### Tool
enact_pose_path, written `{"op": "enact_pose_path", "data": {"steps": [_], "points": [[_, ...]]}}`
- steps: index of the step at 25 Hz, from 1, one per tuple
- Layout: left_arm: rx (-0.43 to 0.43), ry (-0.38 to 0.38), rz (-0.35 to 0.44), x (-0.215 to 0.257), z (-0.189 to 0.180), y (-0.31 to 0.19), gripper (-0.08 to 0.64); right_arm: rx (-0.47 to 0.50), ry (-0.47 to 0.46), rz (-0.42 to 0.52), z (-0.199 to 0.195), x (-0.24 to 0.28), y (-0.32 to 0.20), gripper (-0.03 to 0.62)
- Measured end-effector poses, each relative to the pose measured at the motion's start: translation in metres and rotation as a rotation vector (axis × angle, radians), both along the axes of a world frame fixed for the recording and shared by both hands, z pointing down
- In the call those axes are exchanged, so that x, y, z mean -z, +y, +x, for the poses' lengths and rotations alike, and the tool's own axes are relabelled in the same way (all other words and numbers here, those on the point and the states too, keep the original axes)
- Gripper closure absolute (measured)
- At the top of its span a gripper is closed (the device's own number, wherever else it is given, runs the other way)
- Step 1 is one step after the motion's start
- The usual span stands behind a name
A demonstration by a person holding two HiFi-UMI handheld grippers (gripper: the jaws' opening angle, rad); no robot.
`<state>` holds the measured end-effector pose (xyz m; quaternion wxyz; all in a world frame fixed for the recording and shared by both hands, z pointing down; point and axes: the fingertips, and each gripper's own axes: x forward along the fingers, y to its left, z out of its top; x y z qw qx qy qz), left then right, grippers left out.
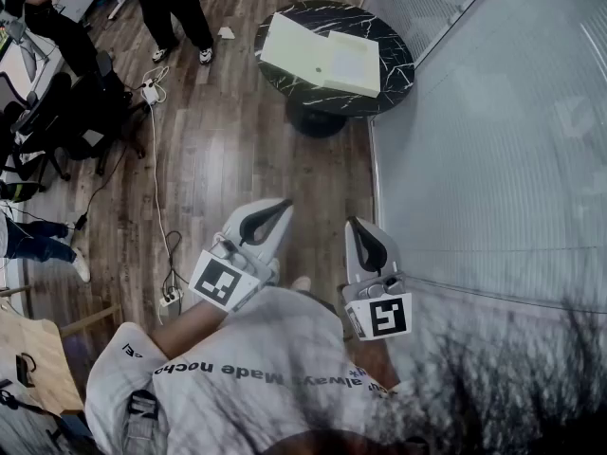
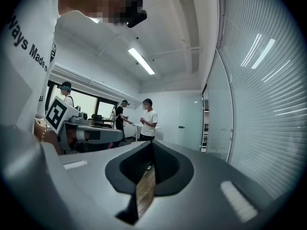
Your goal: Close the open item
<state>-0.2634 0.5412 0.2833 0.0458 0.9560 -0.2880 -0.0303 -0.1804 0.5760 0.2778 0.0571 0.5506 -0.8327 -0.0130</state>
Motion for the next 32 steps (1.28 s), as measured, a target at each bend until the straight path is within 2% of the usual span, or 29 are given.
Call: {"op": "enact_pose_path", "data": {"steps": [9, 14, 20, 28, 32], "points": [[0.001, 0.012, 0.003, -0.005, -0.009, -0.033, 0.557, -0.023, -0.054, 0.024, 0.001, -0.003, -0.035, 0.591], [0.008, 0.001, -0.014, -0.016, 0.007, -0.062, 0.557, -0.031, -0.068, 0.015, 0.020, -0.013, -0.061, 0.592], [0.005, -0.024, -0.012, -0.025, 0.060, -0.116, 0.557, -0.033, -0.093, 0.006, 0.069, -0.026, -0.113, 0.592], [-0.002, -0.035, -0.019, -0.023, 0.154, -0.203, 0.557, -0.037, -0.110, 0.006, 0.161, -0.028, -0.195, 0.592], [0.011, -0.039, -0.034, -0.026, 0.188, -0.235, 0.557, -0.031, -0.114, 0.000, 0.196, -0.030, -0.226, 0.591]]}}
